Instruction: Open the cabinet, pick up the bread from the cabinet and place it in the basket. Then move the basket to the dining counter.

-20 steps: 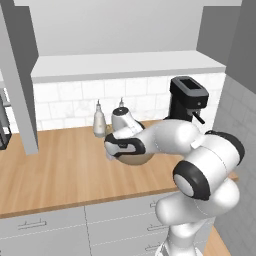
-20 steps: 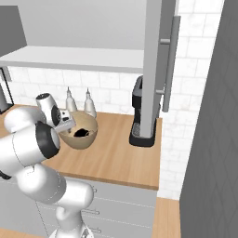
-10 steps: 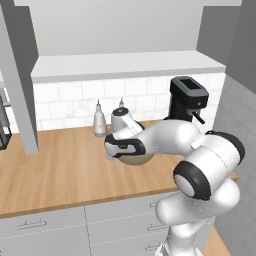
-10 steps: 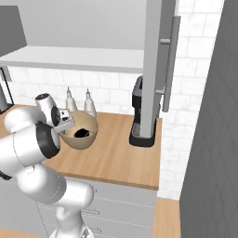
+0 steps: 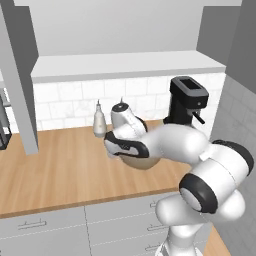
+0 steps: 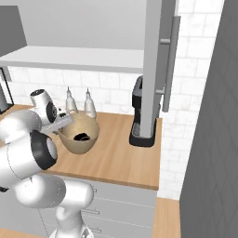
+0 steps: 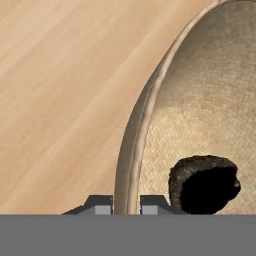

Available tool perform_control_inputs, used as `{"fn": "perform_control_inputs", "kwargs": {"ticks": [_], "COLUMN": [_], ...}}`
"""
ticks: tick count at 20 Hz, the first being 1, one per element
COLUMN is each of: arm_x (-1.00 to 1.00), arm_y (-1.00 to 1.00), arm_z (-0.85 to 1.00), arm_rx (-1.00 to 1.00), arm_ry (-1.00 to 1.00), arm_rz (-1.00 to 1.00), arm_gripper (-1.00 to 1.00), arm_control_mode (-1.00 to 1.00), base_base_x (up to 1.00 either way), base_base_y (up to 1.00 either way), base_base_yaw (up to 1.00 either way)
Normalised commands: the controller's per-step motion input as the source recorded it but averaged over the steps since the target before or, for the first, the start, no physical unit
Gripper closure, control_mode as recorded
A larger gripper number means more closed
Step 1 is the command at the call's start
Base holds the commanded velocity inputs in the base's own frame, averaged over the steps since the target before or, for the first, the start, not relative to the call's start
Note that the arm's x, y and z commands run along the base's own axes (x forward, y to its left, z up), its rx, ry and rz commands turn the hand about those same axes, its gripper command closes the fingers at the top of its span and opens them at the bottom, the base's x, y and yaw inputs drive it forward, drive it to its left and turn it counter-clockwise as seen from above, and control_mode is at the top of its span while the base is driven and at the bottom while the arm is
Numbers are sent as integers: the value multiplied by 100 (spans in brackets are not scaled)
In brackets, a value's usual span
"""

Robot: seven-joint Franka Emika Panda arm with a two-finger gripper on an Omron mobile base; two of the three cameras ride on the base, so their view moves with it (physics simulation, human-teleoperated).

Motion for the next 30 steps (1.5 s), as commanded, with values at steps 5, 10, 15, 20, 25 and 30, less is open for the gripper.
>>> {"fn": "perform_control_inputs", "kwargs": {"ticks": [5, 10, 15, 20, 25, 30], "arm_x": [-24, -27, -49, -79, -86, -50], "arm_y": [0, -1, -6, -29, -44, -45], "arm_z": [87, 84, 43, 29, 29, 47], "arm_rx": [-19, -18, -4, 2, 4, 7], "arm_ry": [8, 12, 2, -16, -30, -7], "arm_rz": [7, 11, 10, 15, 22, 18], "arm_gripper": [100, 100, 100, 100, 100, 100], "arm_control_mode": [-100, -100, -100, -100, -100, -100], "base_base_x": [0, 0, 0, 0, 0, 0], "base_base_y": [0, 0, 0, 0, 0, 0], "base_base_yaw": [0, 0, 0, 0, 0, 0]}}
